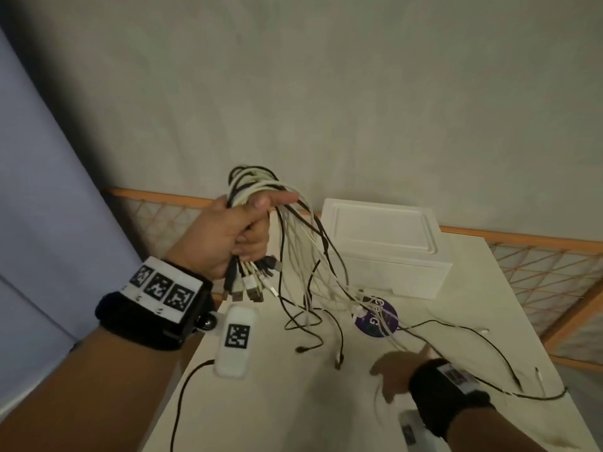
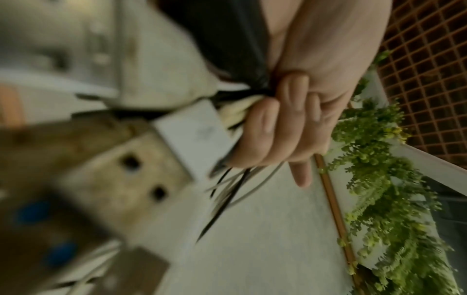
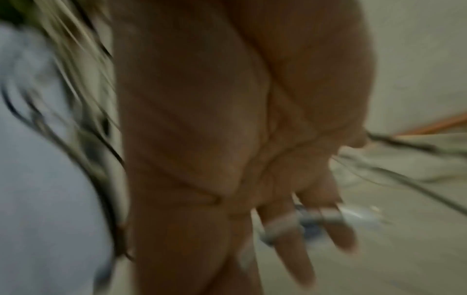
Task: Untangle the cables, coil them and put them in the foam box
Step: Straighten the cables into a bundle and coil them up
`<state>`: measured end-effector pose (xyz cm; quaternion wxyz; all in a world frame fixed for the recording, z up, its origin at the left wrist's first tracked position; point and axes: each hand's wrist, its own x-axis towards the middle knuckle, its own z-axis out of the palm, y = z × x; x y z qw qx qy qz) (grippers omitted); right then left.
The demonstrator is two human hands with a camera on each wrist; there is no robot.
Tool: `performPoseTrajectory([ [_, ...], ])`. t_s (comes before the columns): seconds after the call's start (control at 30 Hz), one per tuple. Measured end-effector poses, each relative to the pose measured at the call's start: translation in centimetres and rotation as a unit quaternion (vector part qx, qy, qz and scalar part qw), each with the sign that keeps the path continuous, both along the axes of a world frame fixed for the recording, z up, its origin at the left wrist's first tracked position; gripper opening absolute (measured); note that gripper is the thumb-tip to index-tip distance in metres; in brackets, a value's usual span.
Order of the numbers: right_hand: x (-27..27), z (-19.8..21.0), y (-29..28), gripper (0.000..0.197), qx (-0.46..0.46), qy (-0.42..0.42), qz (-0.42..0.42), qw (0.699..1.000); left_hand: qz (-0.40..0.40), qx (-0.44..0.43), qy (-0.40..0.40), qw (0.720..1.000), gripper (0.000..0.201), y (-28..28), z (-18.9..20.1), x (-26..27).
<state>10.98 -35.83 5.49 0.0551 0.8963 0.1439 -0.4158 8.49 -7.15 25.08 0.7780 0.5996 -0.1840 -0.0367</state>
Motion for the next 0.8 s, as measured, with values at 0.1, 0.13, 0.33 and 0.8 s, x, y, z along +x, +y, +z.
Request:
performPoseTrajectory([
  [0.1, -1.1, 6.5, 2.1, 0.043, 0.165, -0.106, 0.083, 0.977, 0.008, 0.036, 0.023, 0.999, 0.034, -1.5, -1.4, 0.1],
  [0.13, -1.4, 8.6, 2.6, 0.032, 0.248, -0.166, 0.062, 0.952, 0.010, 0.051, 0.028, 0.998, 0.027, -2.0, -1.7, 0.0],
  [0.33, -1.0, 17.0, 3.9, 0.056, 0.679, -0.401, -0.059, 0.612, -0.037, 0.107, 0.041, 0.993, 0.023, -4.1, -2.8, -1.0],
  [0.8, 0.9, 7.4, 9.6, 0.013, 0.640, -0.231, -0.113, 0.724, -0.073, -0.058, 0.057, 0.994, 0.041, -3.6, -5.6, -2.4],
])
